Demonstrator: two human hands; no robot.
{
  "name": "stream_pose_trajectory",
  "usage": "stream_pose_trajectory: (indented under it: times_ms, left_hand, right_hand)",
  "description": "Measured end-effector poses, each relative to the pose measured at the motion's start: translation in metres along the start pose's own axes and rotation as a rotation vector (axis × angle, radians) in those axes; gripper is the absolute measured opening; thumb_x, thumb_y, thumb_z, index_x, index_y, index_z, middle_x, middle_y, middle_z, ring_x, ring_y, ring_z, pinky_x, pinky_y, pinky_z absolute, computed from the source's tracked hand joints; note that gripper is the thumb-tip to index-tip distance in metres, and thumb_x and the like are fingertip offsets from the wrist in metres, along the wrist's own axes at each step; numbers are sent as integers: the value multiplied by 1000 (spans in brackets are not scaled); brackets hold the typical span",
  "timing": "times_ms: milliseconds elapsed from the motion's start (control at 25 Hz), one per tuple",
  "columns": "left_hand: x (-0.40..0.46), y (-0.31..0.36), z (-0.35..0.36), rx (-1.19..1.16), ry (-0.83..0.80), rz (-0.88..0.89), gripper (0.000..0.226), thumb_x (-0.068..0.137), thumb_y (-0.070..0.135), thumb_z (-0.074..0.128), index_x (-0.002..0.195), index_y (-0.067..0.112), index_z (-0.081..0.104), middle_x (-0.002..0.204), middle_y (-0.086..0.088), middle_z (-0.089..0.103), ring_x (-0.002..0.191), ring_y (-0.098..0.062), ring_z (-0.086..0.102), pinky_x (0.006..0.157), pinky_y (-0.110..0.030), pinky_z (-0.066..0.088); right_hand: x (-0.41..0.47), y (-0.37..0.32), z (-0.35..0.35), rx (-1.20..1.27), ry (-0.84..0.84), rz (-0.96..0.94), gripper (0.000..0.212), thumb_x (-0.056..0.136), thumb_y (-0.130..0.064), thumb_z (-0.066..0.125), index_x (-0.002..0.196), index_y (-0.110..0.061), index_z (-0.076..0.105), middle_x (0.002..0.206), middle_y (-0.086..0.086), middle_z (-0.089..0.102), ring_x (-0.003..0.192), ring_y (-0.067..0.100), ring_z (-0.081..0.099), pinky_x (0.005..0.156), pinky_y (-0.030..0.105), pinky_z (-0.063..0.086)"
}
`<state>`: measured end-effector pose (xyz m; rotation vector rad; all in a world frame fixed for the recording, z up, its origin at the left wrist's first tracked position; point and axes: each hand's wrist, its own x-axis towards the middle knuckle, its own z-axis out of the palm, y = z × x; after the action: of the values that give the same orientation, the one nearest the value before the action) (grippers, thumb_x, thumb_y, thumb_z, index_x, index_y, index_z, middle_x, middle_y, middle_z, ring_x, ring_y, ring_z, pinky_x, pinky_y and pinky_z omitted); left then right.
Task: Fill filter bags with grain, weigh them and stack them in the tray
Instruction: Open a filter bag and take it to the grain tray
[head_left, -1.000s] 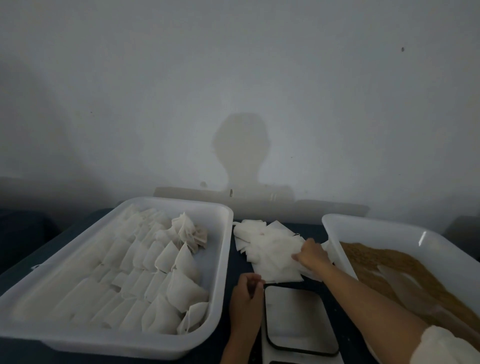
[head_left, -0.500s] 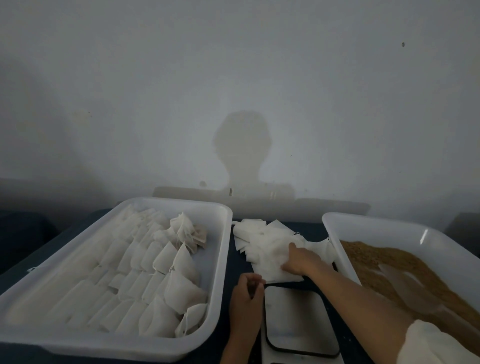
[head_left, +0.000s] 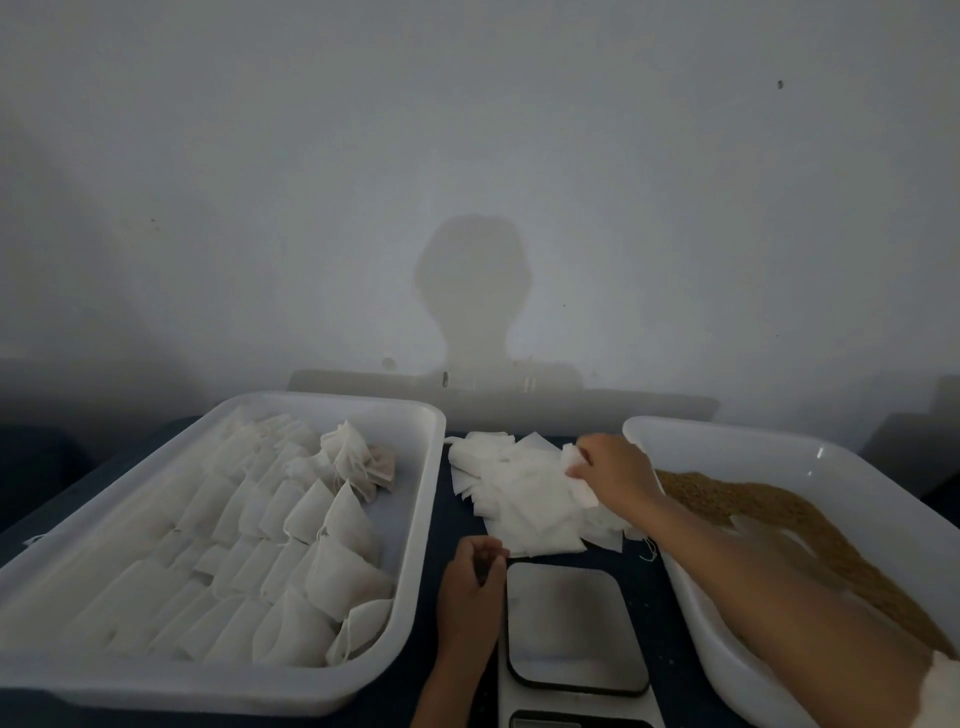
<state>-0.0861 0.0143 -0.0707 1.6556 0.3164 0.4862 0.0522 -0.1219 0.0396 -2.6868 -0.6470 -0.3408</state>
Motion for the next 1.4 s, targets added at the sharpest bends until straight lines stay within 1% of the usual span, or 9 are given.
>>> stream_pose_trajectory:
  times_ms: [320, 480, 560, 720, 880, 1040, 1160, 1280, 1400]
  left_hand:
    - [-16, 21, 2, -31, -57, 137, 20, 92, 2, 53, 95, 20, 61, 97, 3, 66, 94, -14, 62, 79, -29, 53]
    - [-29, 60, 21, 16, -246, 344, 11, 93, 11, 55, 94, 21, 60, 93, 10, 65, 91, -5, 61, 78, -17, 48]
    - [-35, 89, 42, -17, -421, 354, 1, 93, 19, 57, 92, 19, 58, 89, 10, 63, 86, -7, 61, 78, -22, 51]
    - [-41, 129, 90, 58, -535, 340, 21, 86, 30, 67, 95, 16, 53, 83, 13, 60, 77, 3, 58, 71, -16, 50]
    - [-38, 143, 128, 223, -602, 372, 22, 85, 27, 67, 94, 11, 54, 84, 5, 56, 76, -9, 54, 74, -28, 48]
    - [-34, 146, 159, 288, -658, 382, 15, 86, 25, 64, 86, 13, 55, 78, 6, 53, 70, -9, 50, 68, -25, 43]
    - [-38, 133, 177, 229, -718, 343, 10, 92, 23, 59, 85, 15, 56, 77, 4, 58, 71, -10, 57, 71, -29, 50]
    - [-38, 123, 184, 130, -753, 268, 20, 94, 18, 57, 94, -2, 62, 92, -20, 68, 86, -35, 66, 82, -47, 55]
    - [-36, 121, 188, 55, -753, 247, 21, 97, 15, 51, 92, -2, 63, 89, -20, 68, 81, -31, 66, 80, -47, 54]
  right_hand:
    - [-58, 11, -49, 526, -180, 34, 20, 85, -25, 71, 71, -18, 58, 52, -8, 58, 42, 4, 50, 40, 20, 41]
    - [-85, 18, -72, 690, -246, 105, 7, 90, -25, 64, 89, -19, 67, 51, -9, 60, 42, 3, 50, 44, 19, 42]
    - [-95, 26, -79, 775, -266, 136, 16, 90, -25, 63, 93, -10, 69, 60, 3, 63, 49, 10, 55, 51, 24, 47]
    - [-112, 52, -86, 951, -190, 242, 24, 90, -34, 61, 93, -13, 72, 89, 18, 72, 76, 31, 67, 63, 35, 54]
    - [-125, 92, -93, 1210, -193, 284, 40, 82, -42, 63, 101, -8, 72, 84, 14, 69, 64, 20, 58, 49, 24, 45]
    - [-137, 131, -99, 1228, -253, 254, 39, 84, -42, 62, 100, -7, 70, 80, 13, 61, 64, 20, 53, 56, 28, 46]
    - [-148, 150, -94, 1259, -250, 321, 33, 76, -35, 70, 86, -5, 59, 66, 7, 48, 52, 14, 46, 50, 24, 42]
    - [-154, 153, -94, 1302, -283, 332, 15, 78, -27, 67, 74, -12, 67, 64, 8, 49, 50, 14, 43, 46, 23, 40]
    - [-154, 152, -92, 1335, -293, 321, 17, 83, -27, 65, 81, -11, 71, 61, 7, 43, 51, 15, 40, 45, 24, 40]
